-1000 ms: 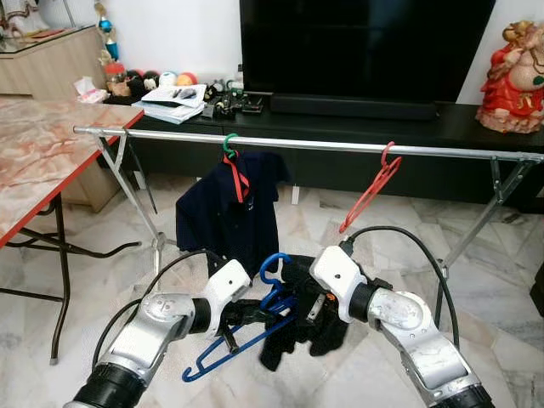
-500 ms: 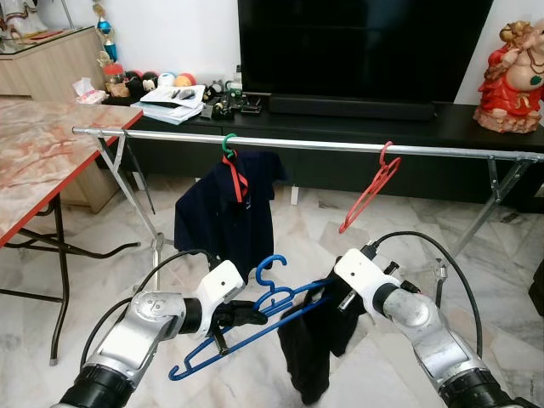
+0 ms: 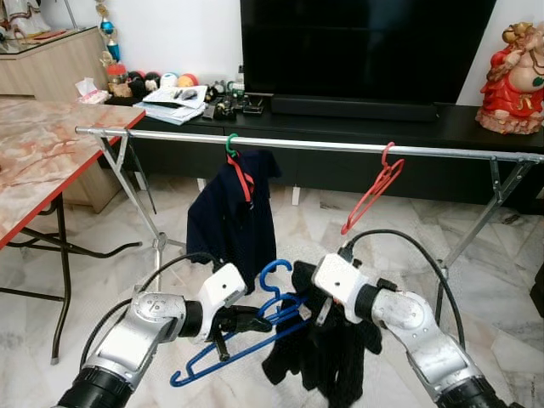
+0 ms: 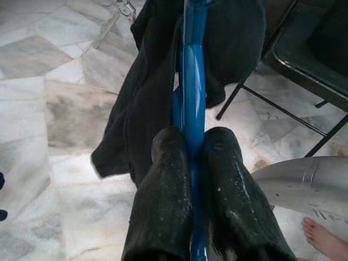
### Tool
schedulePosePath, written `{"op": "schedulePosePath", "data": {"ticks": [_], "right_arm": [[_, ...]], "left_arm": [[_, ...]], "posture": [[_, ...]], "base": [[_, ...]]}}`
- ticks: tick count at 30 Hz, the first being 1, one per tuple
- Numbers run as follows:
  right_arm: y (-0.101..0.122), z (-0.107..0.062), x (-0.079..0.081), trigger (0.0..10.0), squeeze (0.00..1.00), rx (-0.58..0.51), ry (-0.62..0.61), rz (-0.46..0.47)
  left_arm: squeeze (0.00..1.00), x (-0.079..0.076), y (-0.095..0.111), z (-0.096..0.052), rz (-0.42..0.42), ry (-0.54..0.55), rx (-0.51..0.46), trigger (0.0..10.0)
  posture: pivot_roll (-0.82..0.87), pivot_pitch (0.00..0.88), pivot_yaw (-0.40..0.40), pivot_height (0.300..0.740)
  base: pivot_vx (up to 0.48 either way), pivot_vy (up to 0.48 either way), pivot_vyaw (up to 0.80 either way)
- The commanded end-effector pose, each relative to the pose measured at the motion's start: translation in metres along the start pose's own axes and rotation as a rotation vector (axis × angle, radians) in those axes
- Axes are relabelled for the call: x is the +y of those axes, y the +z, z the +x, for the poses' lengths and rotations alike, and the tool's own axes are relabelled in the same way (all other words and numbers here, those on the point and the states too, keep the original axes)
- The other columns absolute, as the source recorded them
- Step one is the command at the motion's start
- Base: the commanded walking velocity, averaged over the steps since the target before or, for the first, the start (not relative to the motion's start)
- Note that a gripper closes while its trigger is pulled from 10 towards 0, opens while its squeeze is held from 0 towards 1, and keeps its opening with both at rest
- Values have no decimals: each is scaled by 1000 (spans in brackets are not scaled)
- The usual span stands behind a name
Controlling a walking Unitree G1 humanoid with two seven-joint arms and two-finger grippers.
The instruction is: Hang hanger
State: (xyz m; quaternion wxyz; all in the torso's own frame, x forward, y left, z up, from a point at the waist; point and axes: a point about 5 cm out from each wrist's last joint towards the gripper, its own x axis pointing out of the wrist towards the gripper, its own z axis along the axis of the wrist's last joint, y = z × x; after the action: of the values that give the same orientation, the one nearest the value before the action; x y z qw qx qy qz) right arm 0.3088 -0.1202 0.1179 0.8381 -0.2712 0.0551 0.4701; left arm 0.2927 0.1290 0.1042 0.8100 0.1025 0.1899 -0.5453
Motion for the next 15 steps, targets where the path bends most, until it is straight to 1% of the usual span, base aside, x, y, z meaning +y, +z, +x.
{"op": "schedulePosePath", "data": {"ticks": [1, 4, 5, 6, 7, 8, 9, 10, 13, 15], "right_arm": [[13, 2, 5, 10000, 0, -59, 62, -27], [6, 0, 3, 10000, 0, -28, 53, -25], [-3, 1, -6, 10000, 0, 36, -25, -33], [-7, 1, -10, 10000, 0, 66, -58, -34], [-20, -2, -23, 10000, 0, 167, -168, -42], [-20, -2, -23, 10000, 0, 167, -168, -42], [-34, -8, -37, 10000, 0, 285, -299, -26], [-34, -8, -37, 10000, 0, 285, -299, -26], [-44, -15, -47, 10000, 0, 368, -385, -60], [-42, -15, -49, 10000, 0, 364, -400, -75]], "left_arm": [[0, -2, 11, 2, 36, -13, -35, 10000], [0, 1, 10, 5, 46, 14, -27, 10000], [0, 2, 9, 5, 47, 26, -25, 10000], [0, 2, 9, 6, 47, 29, -25, 10000], [0, 3, 9, 5, 50, 43, -26, 10000], [0, 3, 9, 5, 50, 43, -26, 10000], [0, 3, 8, 3, 51, 46, -23, 10000], [0, 3, 8, 3, 51, 46, -23, 10000], [0, 3, 7, -1, 51, 43, -17, 10000], [0, 2, 6, -4, 50, 30, -8, 10000]], "posture": [[104, 0, 19, 740], [104, 0, 19, 740], [104, 0, 19, 740], [104, 0, 19, 740], [101, 0, 20, 740], [101, 0, 20, 740], [102, 0, 20, 740], [102, 0, 20, 740], [103, 0, 22, 740], [103, 0, 22, 740]], "base": [[0, 0, 0], [0, 0, 0], [0, 0, 0], [0, 0, 0], [0, 0, 0], [0, 0, 0], [0, 0, 0], [0, 0, 0], [0, 0, 0], [0, 0, 0]]}}
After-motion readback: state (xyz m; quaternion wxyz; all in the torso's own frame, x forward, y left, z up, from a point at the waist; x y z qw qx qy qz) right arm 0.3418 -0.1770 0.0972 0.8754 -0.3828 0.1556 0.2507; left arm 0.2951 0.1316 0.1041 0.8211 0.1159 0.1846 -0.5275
